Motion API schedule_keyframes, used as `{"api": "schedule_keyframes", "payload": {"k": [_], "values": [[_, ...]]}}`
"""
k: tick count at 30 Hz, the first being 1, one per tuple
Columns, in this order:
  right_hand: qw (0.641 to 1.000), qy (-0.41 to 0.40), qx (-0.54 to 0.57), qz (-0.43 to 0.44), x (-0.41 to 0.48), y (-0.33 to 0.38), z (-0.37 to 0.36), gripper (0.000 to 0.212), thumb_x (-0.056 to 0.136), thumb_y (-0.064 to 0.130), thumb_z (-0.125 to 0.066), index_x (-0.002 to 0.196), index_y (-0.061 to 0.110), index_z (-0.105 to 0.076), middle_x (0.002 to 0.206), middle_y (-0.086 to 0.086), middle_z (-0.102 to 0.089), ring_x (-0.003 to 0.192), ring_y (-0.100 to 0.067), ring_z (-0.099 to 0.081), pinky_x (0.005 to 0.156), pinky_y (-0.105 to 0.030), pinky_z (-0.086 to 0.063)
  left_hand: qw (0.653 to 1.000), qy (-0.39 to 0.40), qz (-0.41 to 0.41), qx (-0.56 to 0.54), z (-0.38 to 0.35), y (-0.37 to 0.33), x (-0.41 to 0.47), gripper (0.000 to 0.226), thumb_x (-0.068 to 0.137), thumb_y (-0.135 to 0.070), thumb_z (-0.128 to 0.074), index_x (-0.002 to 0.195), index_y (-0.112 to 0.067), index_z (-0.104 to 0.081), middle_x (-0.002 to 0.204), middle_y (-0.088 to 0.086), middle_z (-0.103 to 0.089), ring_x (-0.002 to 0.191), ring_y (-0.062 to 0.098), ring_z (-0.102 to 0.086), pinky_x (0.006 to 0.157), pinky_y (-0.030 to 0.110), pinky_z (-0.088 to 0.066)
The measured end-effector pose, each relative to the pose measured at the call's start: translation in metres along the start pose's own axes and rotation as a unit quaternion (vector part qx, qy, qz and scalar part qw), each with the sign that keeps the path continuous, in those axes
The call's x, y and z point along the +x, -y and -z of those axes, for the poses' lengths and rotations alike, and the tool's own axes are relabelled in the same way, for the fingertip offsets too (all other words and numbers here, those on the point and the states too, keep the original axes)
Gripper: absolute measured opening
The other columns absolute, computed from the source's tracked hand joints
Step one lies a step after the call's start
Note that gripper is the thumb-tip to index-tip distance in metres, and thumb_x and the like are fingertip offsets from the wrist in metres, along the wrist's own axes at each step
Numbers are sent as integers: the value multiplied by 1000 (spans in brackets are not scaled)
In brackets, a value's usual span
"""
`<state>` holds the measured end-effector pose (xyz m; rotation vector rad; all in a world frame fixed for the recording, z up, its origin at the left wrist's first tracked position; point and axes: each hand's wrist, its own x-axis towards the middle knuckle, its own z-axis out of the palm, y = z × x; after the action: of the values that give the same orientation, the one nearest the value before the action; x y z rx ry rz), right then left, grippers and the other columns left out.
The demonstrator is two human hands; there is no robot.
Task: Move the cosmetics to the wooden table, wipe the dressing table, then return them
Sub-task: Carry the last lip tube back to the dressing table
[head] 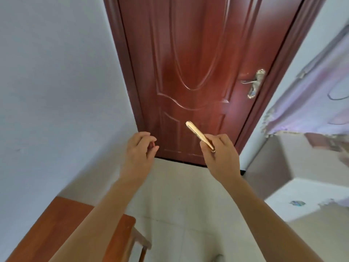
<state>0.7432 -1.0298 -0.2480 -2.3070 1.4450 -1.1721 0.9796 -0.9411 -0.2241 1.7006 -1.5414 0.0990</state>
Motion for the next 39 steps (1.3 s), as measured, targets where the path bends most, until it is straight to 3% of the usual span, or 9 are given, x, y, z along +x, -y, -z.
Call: {"api": "schedule_keyframes", "payload": {"k": [5,14,17,20,23,28,32,39], "values": [[991,-72,-70,-83,-62,-57,87,21,96,36,-58,115,32,-64,90,12,-48,72,-11,-52,57,-24,-40,990,61,-91,-87,-70,-81,-19,23,83,-11,-75,105,-13,-67,107,-6,-59,94,9,-57,81,25,-52],[944,-199,-121,-233,-175,-180,276,23,95,30,-61,114,21,-69,95,1,-56,76,-22,-58,66,-33,-48,948,152,-211,-185,-180,-302,-63,23,84,-10,-75,105,-11,-67,104,-1,-62,94,18,-61,84,31,-50],[928,-214,-147,-267,-211,-228,334,24,96,33,-60,115,21,-69,96,1,-56,74,-23,-58,63,-28,-39,931,187,-241,-200,-221,-377,-84,19,84,-10,-74,101,-10,-67,100,1,-62,89,20,-60,82,33,-50],[916,-217,-169,-291,-239,-267,379,22,96,36,-59,112,25,-68,95,3,-56,71,-17,-53,60,-25,-35,917,221,-259,-207,-255,-434,-105,17,85,-14,-73,101,-11,-67,99,-2,-60,80,6,-54,79,23,-47],[906,-234,-173,-307,-256,-299,409,19,96,37,-59,110,28,-68,92,7,-55,69,-17,-54,59,-25,-37,904,254,-275,-207,-280,-475,-117,15,86,-15,-72,100,-13,-66,99,-7,-57,75,-1,-50,77,6,-38],[896,-248,-182,-321,-254,-363,436,18,96,37,-59,108,27,-68,89,6,-54,69,-21,-55,58,-28,-42,899,273,-265,-215,-335,-522,-114,18,83,-15,-76,98,-13,-67,110,-6,-55,79,-11,-55,79,-1,-35],[894,-232,-175,-339,-248,-417,444,17,96,37,-58,107,29,-68,90,6,-54,69,-20,-55,58,-28,-43,908,284,-233,-199,-397,-554,-104,35,76,-21,-83,107,-12,-69,124,-2,-56,92,1,-57,85,7,-36],[890,-197,-200,-360,-188,-549,483,19,97,38,-58,109,27,-69,91,9,-53,68,-17,-54,55,-26,-41,897,301,-243,-213,-536,-628,-48,24,78,-21,-82,96,-12,-70,111,-1,-62,93,11,-62,83,12,-45]]}}
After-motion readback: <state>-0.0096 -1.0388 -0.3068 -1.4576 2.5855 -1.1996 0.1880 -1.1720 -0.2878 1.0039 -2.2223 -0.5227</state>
